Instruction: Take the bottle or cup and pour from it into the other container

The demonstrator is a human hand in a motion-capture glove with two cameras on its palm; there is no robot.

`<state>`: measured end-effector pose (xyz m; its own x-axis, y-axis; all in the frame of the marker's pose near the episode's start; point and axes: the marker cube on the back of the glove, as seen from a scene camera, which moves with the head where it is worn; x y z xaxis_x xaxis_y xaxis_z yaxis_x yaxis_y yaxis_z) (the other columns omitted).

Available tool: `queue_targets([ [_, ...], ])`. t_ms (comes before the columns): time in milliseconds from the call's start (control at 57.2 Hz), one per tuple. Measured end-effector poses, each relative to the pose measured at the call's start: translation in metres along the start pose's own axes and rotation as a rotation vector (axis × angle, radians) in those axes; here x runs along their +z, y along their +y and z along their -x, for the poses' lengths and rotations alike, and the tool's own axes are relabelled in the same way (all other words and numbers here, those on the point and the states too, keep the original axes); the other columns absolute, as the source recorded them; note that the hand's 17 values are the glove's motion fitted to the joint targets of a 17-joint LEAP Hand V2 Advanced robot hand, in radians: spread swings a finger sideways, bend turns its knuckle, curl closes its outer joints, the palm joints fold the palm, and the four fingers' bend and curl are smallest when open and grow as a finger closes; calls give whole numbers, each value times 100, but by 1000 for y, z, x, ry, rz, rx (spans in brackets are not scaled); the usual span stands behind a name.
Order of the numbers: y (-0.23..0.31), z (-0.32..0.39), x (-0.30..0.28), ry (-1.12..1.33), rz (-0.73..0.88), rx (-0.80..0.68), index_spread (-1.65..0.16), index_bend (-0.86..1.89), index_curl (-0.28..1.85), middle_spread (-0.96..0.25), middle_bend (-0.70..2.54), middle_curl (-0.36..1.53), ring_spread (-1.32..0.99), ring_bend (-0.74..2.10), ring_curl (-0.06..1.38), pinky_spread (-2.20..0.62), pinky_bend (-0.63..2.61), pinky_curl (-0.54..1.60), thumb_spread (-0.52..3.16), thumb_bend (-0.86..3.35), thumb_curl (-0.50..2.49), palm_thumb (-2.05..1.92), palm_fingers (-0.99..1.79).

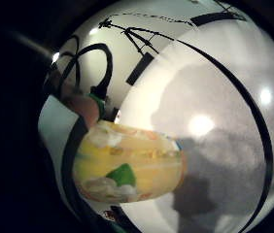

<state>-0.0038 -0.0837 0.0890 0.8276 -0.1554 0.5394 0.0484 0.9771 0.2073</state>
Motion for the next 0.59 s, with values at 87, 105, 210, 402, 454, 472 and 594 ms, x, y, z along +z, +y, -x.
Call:
queue_targets([
  [87, 0, 23, -1, 51, 22, -62, -30, 8, 19, -28, 34, 39, -22, 62, 37, 2, 59, 30, 63, -2, 52, 100, 107],
  [105, 3, 28, -3, 74, 65, -107, -30, 8, 19, -28, 34, 39, -22, 62, 37, 1, 59, 30, 63, -2, 52, 100, 107],
  [210, 7, 77, 9, 295, -23, -103, -30, 8, 19, -28, 33, 40, -23, 62, 38, 0, 59, 31, 62, -3, 54, 101, 107],
  [402, 7, 155, 44, 659, 84, -286, -30, 8, 19, -29, 32, 42, -23, 60, 39, -2, 56, 31, 62, -3, 57, 101, 105],
  [454, 16, 174, 55, 756, 157, -217, -30, 8, 19, -29, 32, 43, -23, 59, 39, -2, 55, 31, 63, -3, 57, 102, 105],
  [472, 19, 180, 59, 790, 186, -188, -30, 8, 19, -29, 32, 43, -23, 59, 39, -2, 55, 31, 63, -3, 57, 102, 105],
  [594, 22, 201, 98, 986, 149, -282, -31, 8, 19, -29, 31, 44, -23, 57, 40, -2, 53, 31, 63, -3, 58, 103, 105],
])
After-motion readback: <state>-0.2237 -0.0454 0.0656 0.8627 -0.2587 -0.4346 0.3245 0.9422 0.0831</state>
